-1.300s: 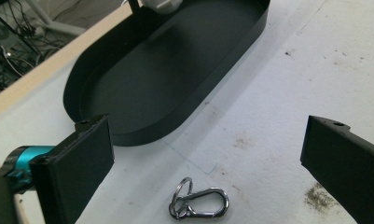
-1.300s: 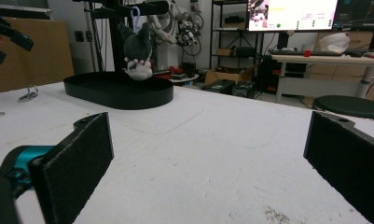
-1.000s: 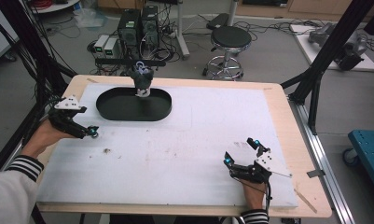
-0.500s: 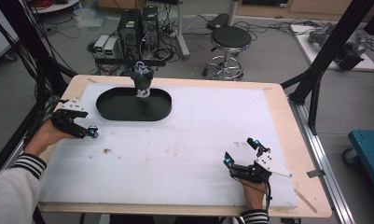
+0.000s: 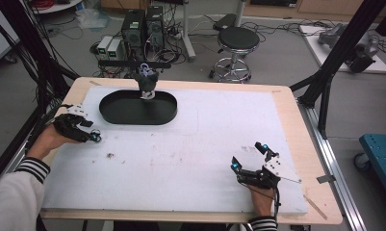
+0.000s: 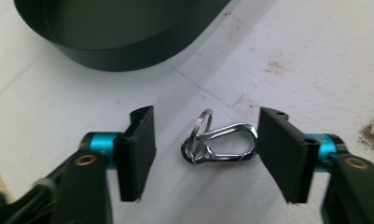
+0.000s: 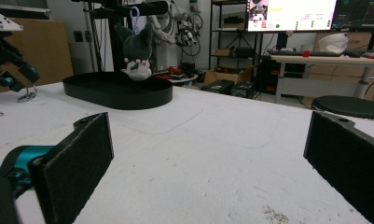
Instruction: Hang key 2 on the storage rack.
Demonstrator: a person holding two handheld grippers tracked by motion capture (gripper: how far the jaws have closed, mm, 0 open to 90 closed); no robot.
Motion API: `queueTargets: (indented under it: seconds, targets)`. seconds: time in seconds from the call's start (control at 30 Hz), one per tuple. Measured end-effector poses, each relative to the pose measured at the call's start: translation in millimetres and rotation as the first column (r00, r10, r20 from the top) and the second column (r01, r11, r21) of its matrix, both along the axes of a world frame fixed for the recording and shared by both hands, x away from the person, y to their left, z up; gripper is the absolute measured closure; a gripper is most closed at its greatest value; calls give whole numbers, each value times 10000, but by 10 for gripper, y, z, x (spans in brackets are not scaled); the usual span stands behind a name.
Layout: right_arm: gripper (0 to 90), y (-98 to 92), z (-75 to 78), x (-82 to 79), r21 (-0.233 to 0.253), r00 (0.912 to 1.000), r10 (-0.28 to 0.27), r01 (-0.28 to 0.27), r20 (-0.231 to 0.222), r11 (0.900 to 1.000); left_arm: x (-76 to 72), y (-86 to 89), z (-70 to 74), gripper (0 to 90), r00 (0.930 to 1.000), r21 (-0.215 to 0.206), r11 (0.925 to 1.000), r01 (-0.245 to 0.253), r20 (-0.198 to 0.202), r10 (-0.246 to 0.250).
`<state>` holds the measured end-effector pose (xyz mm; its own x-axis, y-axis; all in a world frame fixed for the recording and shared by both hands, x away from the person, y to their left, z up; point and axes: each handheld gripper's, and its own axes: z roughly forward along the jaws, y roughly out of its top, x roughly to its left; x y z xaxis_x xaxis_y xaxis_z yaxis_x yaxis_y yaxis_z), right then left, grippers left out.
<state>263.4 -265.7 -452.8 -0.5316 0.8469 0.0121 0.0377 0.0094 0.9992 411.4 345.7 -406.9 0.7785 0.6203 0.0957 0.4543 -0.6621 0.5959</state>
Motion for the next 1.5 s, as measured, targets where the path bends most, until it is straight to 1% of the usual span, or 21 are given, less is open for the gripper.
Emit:
queueTargets:
  seconds: [0.07, 0.13, 0.23, 0.3, 0.33, 0.4, 0.43, 0.63, 0.7, 0.73, 0.93, 1.0, 1.17, 1.23, 1.3, 1.5]
  targets:
    - [6, 0, 0, 0, -3, 10000, -2, 2, 4, 10000, 2, -6, -6, 412, 10000, 54, 10000, -66, -13, 66]
    - [6, -1, 0, 1, -12, 10000, 8, -8, 10, 10000, 4, -10, -11, 464, 10000, 109, 9999, 33, 10, -33]
    - [6, -1, 0, -2, 10, 10000, -8, 8, -39, 10000, 7, -12, -17, 492, 10000, 132, 9999, 5, -77, -4]
    - [6, 0, 0, -3, 17, 10000, -6, 6, -41, 10000, 9, -12, -22, 517, 10000, 250, 9997, -44, -72, 46]
    - [6, 0, 0, -2, 18, 10000, -11, 11, -40, 10000, 11, -11, -25, 520, 9999, 218, 9998, -35, -105, 38]
    - [6, 0, 0, -2, 42, 10000, -13, 13, -48, 10000, 16, -10, -29, 523, 10000, 298, 9995, -54, -62, 56]
    - [6, 0, 0, -2, 49, 10000, -14, 14, -54, 10000, 15, -11, -31, 534, 9999, 246, 9996, -104, -66, 105]
    - [6, -1, 0, 1, 48, 10000, -20, 20, -33, 10000, 24, -14, -44, 572, 9998, 317, 9994, -107, -146, 112]
    - [6, -2, 0, 1, 48, 10000, -21, 21, -30, 10000, 25, -14, -46, 587, 9998, 278, 9995, -146, -136, 150]
    - [6, 0, 0, -1, 60, 10000, -13, 13, -58, 10000, 25, -14, -41, 607, 9997, 328, 9993, -151, -160, 156]
    - [6, -2, 0, 1, 83, 10000, -14, 15, -55, 10000, 34, -29, -56, 648, 9999, 392, 9992, -59, -92, 62]
    - [6, -3, -1, 1, 81, 10000, -18, 18, -51, 10000, 36, -38, -59, 677, 9999, 391, 9992, -36, -101, 40]
    - [6, -4, -1, 2, 52, 10000, -30, 30, -28, 10000, 39, -54, -71, 716, 9999, 472, 9989, -13, -148, 20]
    - [6, -2, -1, 0, 65, 10000, -28, 29, -56, 10000, 40, -51, -71, 718, 9999, 406, 9991, -74, -111, 78]
    - [6, -2, -1, 0, 63, 10000, -28, 28, -55, 10000, 37, -47, -66, 718, 9999, 468, 9989, -73, -131, 80]
    - [6, -2, 0, -1, 71, 10000, -31, 31, -64, 10000, 30, -23, -48, 722, 9998, 406, 9991, -156, -78, 160]
